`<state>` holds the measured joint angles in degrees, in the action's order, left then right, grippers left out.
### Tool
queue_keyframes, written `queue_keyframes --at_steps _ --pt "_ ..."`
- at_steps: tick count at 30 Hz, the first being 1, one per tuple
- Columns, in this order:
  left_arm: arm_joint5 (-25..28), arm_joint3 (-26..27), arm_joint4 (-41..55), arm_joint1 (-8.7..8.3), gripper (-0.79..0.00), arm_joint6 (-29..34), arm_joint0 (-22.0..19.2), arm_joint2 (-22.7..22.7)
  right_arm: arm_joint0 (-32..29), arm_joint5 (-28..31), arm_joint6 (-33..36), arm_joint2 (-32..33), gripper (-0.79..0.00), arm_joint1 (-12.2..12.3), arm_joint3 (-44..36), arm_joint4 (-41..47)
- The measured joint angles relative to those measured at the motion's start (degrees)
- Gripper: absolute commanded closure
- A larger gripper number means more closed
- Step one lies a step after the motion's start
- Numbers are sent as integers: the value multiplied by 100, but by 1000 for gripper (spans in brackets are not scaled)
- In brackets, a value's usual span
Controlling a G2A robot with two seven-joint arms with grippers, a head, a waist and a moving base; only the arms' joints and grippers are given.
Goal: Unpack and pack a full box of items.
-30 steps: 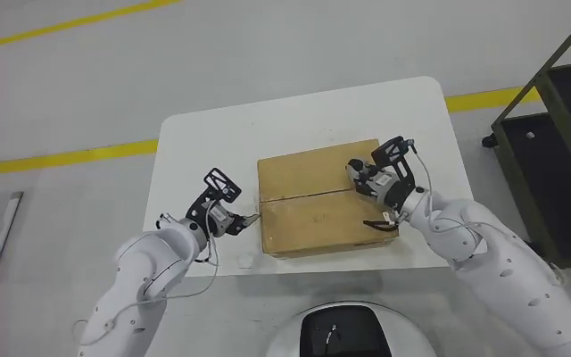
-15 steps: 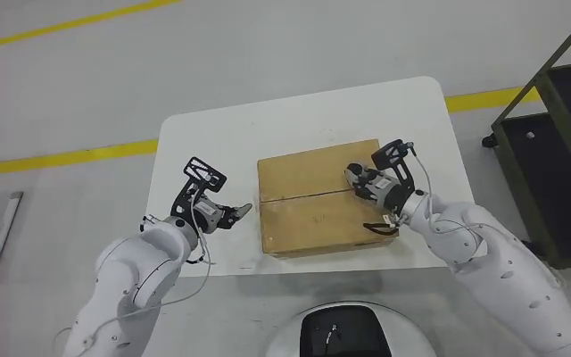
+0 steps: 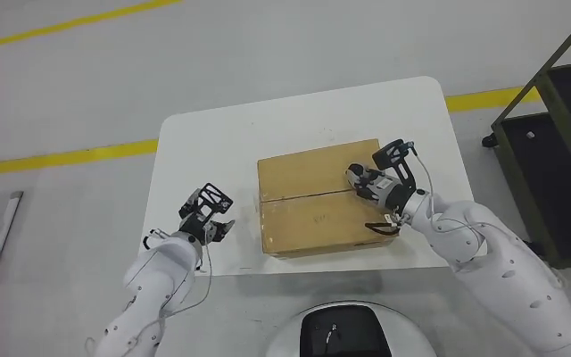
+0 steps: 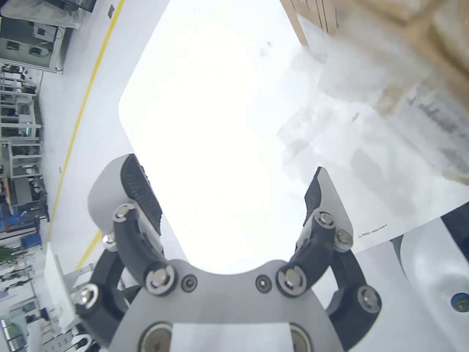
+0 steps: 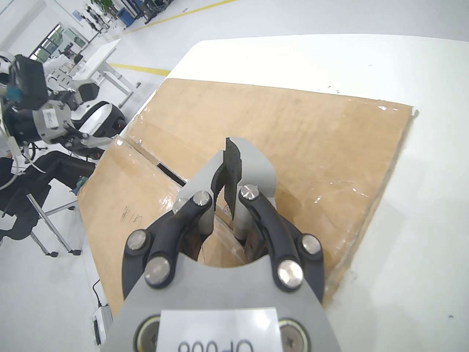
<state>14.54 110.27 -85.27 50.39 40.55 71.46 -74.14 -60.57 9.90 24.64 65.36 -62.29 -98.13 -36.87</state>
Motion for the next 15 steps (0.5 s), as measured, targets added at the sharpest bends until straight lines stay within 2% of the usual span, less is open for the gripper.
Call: queue_keyframes --at_steps 5,15 --pt "-111 -218 -194 56 -785 -360 184 299 -19 43 46 74 0 -2 16 -18" --pt "-499 -579 -303 238 -785 -1223 -124 708 -15 87 94 136 0 -25 9 -49"
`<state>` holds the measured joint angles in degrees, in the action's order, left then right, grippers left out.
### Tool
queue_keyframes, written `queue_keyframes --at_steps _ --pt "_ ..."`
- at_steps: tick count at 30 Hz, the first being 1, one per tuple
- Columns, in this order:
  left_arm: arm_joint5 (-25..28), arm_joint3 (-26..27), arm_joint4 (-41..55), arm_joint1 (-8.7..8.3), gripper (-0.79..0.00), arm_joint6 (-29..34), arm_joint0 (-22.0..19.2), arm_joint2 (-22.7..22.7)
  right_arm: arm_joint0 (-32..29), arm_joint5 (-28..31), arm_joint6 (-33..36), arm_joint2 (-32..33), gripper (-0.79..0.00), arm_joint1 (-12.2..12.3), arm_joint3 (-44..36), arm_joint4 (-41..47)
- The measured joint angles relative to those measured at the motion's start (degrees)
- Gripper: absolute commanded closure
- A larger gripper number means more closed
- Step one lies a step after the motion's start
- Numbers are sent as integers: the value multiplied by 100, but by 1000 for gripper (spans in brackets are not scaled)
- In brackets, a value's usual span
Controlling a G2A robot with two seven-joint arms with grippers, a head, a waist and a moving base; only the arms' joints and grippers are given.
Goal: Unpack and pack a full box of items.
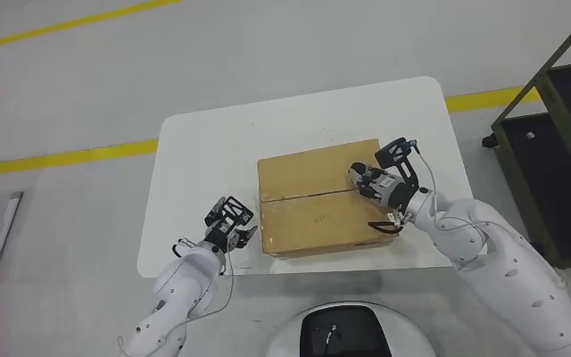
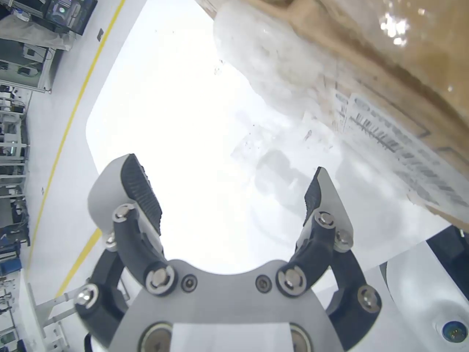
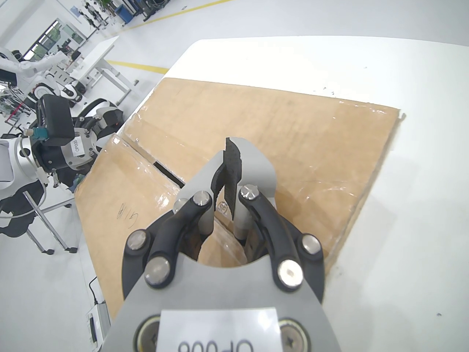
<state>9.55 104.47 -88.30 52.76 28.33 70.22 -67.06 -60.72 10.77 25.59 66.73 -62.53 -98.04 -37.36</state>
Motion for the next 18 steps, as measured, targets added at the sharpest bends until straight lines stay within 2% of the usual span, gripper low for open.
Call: queue_keyframes --at_steps 10,11,13,14,15,18 --pt "-114 -410 558 168 -785 -673 -239 172 -13 0 72 -7 0 -30 -56 -22" --pt "-126 -431 540 179 -760 -675 -255 188 -10 4 81 -16 0 -33 -61 -30" --pt "-187 -453 606 209 -656 -663 -271 203 0 21 95 -34 0 -42 -63 -41" --pt "-231 -456 685 223 -505 -656 -270 198 3 25 98 -38 0 -45 -59 -41" --pt "-267 -456 751 237 -391 -652 -270 188 7 29 103 -41 0 -50 -53 -41" --pt "-290 -447 792 259 -259 -690 -258 154 18 33 110 -46 0 -61 -32 -36"
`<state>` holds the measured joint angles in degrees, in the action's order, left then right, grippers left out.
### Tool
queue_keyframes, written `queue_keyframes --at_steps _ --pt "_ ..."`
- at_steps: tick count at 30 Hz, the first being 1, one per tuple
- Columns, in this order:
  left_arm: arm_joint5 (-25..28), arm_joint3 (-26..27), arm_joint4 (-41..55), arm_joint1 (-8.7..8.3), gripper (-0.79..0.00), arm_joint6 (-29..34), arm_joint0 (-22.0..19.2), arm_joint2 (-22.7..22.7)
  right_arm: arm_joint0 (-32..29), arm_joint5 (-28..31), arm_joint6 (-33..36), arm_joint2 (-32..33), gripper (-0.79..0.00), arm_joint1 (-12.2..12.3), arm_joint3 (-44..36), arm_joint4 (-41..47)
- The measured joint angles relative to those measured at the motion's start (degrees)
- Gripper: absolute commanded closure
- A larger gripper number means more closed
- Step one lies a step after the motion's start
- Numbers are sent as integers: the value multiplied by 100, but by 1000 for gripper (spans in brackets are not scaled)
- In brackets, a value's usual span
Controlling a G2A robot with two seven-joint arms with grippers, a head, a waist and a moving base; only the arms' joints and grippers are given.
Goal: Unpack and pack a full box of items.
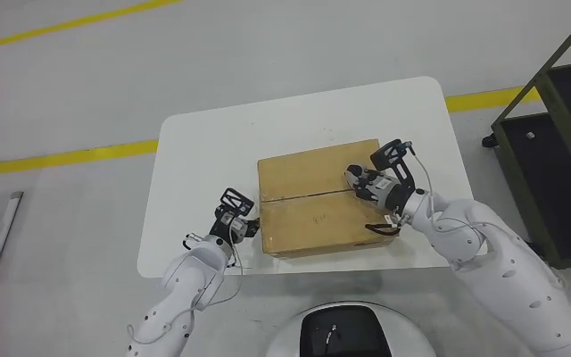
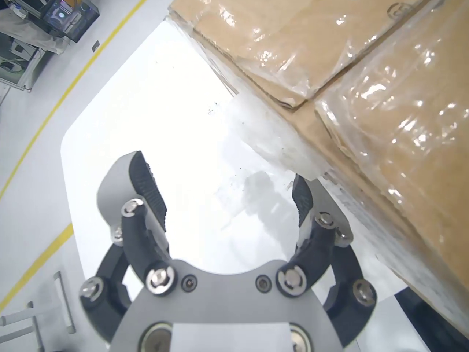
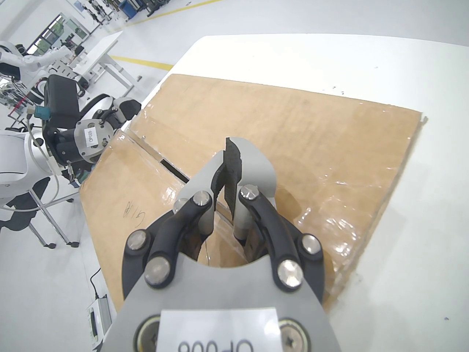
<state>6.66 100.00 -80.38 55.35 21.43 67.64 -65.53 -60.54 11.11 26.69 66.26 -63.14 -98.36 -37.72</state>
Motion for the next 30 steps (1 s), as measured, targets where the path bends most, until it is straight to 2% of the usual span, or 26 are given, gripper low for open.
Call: queue_keyframes --at_steps 1,3,5,10,12,13,14,15,18,24,27,30 --pt "-13 4 41 7 -209 -27 11 -17 3 0 0 -1 0 -4 5 5" --pt "-38 22 144 23 -15 -90 38 -60 8 7 8 -5 0 -10 19 4" --pt "-24 46 153 32 0 -134 51 -88 11 13 13 -3 0 -16 33 10" --pt "4 117 84 55 -28 -161 101 -142 12 18 37 5 0 -30 49 30" --pt "10 163 44 62 -86 -146 123 -173 10 24 48 10 0 -35 51 31" --pt "10 182 30 65 -148 -138 134 -189 9 24 53 12 0 -37 52 33" --pt "9 198 19 68 -148 -130 146 -205 9 23 56 13 0 -40 53 36" --pt "3 218 -2 71 -188 -121 163 -228 9 23 57 15 0 -43 53 41" --pt "-2 268 -54 80 -182 -98 210 -284 9 26 66 18 0 -51 59 47" --pt "40 427 -209 91 -249 -54 273 -399 13 27 96 25 0 -66 66 56" --pt "146 527 -298 95 -246 -4 264 -447 14 20 110 27 0 -74 69 49" --pt "270 660 -442 98 -326 61 223 -478 17 6 120 19 0 -83 67 41"
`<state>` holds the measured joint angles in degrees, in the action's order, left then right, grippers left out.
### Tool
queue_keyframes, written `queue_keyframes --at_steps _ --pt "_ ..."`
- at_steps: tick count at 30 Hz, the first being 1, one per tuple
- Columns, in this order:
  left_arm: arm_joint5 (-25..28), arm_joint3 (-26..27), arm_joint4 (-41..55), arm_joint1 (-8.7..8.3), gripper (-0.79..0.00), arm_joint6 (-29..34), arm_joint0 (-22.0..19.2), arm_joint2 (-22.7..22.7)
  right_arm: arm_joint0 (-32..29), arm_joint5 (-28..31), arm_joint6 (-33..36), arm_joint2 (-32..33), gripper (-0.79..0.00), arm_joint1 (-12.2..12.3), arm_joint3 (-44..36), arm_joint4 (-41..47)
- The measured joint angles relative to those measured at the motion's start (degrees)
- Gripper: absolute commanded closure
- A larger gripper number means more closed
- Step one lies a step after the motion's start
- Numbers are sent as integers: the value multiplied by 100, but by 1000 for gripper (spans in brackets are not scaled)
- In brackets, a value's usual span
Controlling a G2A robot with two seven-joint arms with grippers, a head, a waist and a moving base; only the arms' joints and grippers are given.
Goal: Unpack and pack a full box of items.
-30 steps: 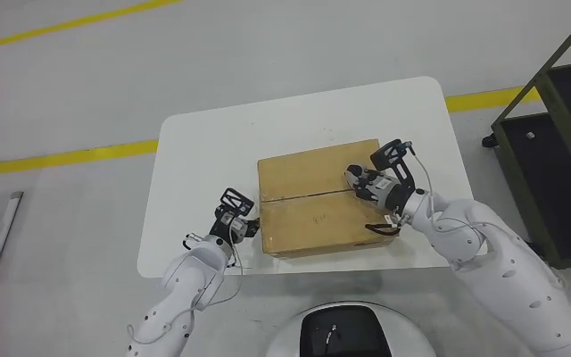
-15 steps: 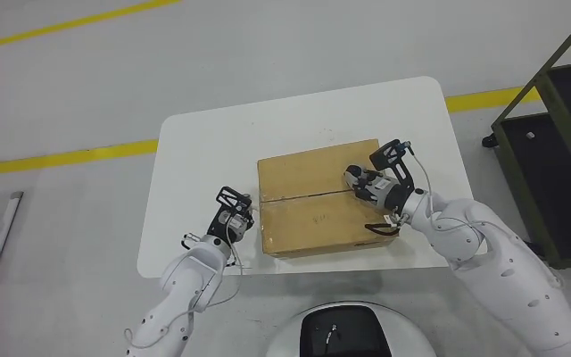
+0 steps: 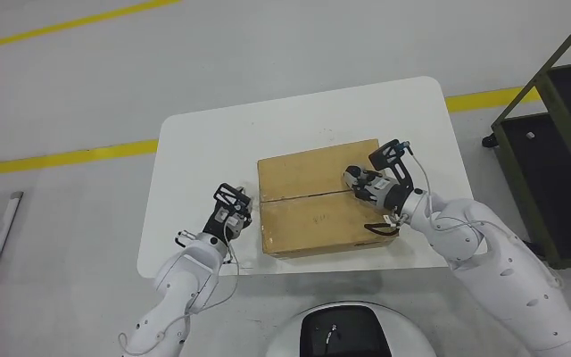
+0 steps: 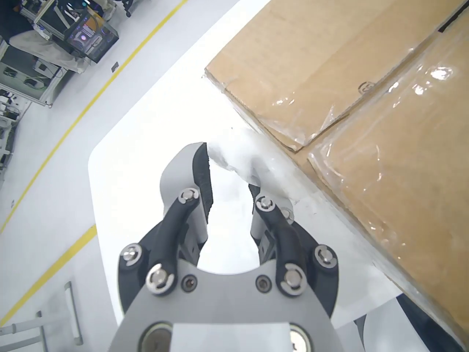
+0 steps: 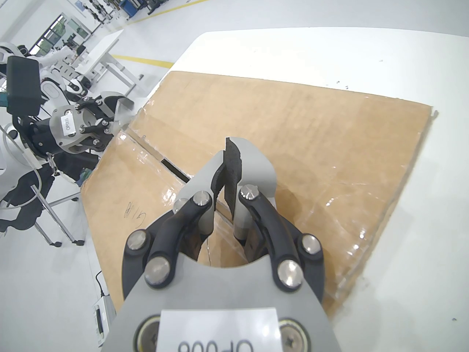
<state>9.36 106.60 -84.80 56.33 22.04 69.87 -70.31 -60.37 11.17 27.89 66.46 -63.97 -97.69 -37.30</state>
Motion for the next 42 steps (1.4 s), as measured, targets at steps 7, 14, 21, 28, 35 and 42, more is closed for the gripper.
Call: queue_keyframes --at_steps 7,14,21,28,35,42 --pt "1 228 -87 32 -785 92 -54 -94 -4 -3 26 -9 0 -19 -19 -1" --pt "-20 244 13 80 -785 110 -93 -120 -12 -12 23 7 0 -35 -24 8" --pt "-23 227 94 159 -785 50 -326 1 -41 -12 46 10 0 -50 -27 13" --pt "171 159 230 269 -785 -90 -724 342 -53 -43 74 60 0 -61 -70 79" --pt "401 254 282 355 -785 -64 -944 626 -89 -48 102 101 0 -68 -59 114" --pt "376 537 590 372 -785 152 -883 352 -97 -35 100 123 0 -80 -60 131"
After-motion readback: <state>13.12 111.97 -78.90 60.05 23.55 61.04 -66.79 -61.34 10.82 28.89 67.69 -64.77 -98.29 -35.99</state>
